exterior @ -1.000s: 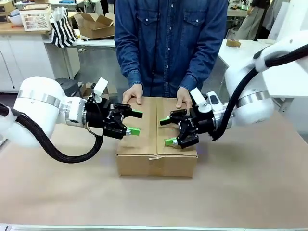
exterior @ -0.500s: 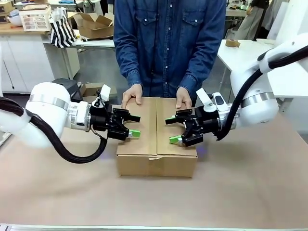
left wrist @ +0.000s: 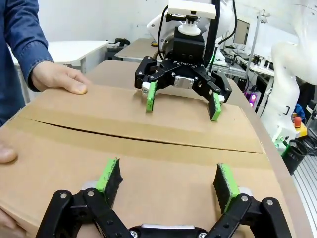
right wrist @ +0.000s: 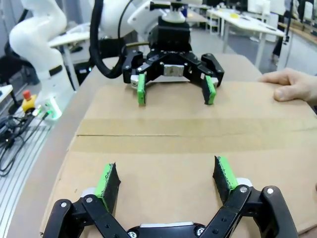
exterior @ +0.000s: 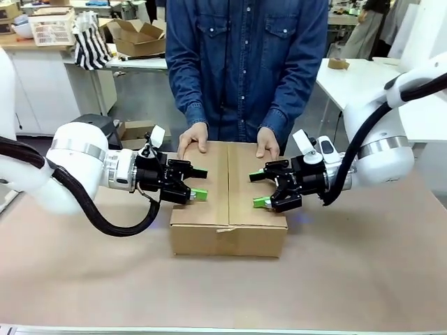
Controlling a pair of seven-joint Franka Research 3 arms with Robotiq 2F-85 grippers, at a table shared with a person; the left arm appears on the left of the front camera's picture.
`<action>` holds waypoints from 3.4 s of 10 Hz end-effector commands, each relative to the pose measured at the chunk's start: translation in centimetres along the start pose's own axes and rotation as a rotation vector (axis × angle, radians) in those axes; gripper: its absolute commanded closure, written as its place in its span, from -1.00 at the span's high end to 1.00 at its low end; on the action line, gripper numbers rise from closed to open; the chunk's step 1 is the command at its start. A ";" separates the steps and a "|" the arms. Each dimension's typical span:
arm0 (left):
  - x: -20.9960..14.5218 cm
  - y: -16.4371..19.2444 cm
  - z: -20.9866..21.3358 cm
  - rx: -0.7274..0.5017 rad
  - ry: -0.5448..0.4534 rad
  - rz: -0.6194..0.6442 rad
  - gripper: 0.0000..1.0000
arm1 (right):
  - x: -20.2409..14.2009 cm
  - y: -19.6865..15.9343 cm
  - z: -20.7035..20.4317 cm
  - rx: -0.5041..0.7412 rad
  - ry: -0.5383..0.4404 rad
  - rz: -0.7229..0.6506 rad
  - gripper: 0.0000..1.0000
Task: Pack the gift set into the box.
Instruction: Press and hold the closed box until the human finishes sealing it.
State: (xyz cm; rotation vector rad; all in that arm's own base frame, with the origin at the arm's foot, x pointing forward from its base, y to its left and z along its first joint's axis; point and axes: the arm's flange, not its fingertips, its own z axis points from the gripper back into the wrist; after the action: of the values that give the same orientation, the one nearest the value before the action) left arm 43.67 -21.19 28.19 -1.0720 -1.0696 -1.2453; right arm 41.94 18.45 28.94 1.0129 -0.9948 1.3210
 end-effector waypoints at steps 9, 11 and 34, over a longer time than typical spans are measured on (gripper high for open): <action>-0.1 0.0 -0.1 -0.001 -0.007 0.007 1.00 | -0.1 0.0 0.0 -0.004 -0.003 -0.015 1.00; -0.1 0.0 -0.1 -0.001 -0.007 0.007 1.00 | -0.1 0.0 0.0 -0.004 -0.003 -0.015 1.00; -0.1 0.0 -0.1 -0.001 -0.007 0.007 1.00 | -0.1 0.0 0.0 -0.004 -0.003 -0.015 1.00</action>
State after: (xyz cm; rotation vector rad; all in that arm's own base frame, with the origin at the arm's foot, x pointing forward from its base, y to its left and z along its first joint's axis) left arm 43.64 -21.38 28.05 -1.0940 -1.0781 -1.2247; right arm 41.97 18.50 28.90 1.0271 -0.9823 1.2946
